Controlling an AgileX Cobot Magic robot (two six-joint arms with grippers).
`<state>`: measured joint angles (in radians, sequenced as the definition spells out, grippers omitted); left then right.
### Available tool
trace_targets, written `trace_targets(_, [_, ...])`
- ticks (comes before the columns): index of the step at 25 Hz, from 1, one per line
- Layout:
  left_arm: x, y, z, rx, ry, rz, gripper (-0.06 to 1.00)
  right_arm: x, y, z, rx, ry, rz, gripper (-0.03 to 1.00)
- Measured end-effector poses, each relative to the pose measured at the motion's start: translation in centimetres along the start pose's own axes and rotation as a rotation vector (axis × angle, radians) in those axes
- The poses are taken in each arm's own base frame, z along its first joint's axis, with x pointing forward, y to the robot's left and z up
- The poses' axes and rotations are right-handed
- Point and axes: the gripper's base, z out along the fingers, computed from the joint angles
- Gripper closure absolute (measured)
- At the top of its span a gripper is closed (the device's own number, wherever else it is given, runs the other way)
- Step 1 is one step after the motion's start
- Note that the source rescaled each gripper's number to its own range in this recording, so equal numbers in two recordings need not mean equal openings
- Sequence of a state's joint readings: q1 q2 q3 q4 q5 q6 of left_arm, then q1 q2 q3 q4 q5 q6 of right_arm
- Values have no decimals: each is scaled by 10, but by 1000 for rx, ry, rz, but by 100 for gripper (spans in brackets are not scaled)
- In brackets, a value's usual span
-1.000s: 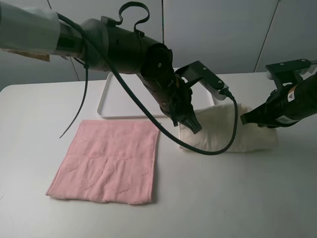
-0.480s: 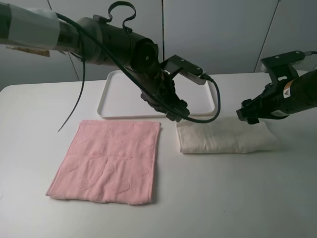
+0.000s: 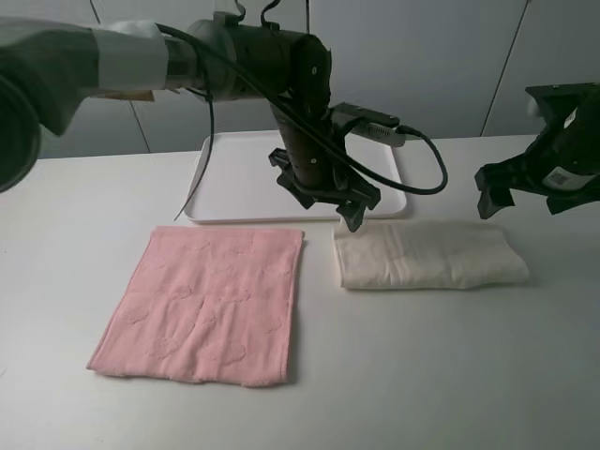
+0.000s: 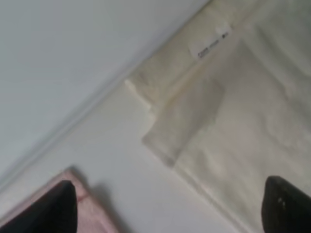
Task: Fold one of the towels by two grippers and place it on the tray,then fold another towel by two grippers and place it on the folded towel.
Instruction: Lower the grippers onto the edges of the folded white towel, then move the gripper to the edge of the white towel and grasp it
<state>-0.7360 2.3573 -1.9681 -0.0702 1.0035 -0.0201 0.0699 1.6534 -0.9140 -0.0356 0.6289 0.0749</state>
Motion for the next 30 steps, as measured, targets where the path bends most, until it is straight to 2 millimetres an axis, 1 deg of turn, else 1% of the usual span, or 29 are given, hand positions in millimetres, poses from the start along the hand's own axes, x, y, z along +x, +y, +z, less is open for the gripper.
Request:
trace_targets(1, [-1, 0, 7, -1, 25, -33, -4, -2, 1, 2, -12, 23, 2, 4])
trace_targets(3, [-2, 1, 16, -4, 66, -84, -4, -3, 3, 8, -23, 85, -1, 4])
trace_targets(7, [1, 2, 23, -11, 109, -162, -4, -5, 6, 17, -52, 163, 11, 3])
trace_targets(11, [2, 3, 28, -22, 118, -214, -4, -6, 9, 19, -86, 183, 25, 3])
trace_targets(18, [8, 5, 50, -37, 163, -253, -4, -4, 10, 20, -93, 210, 21, 3])
trace_targets(27, [8, 6, 51, -39, 166, -258, -4, -4, 9, 21, -95, 209, 13, 3])
trace_targets(30, [8, 6, 52, -40, 166, -257, -4, -8, -2, 25, -91, 230, 46, 3])
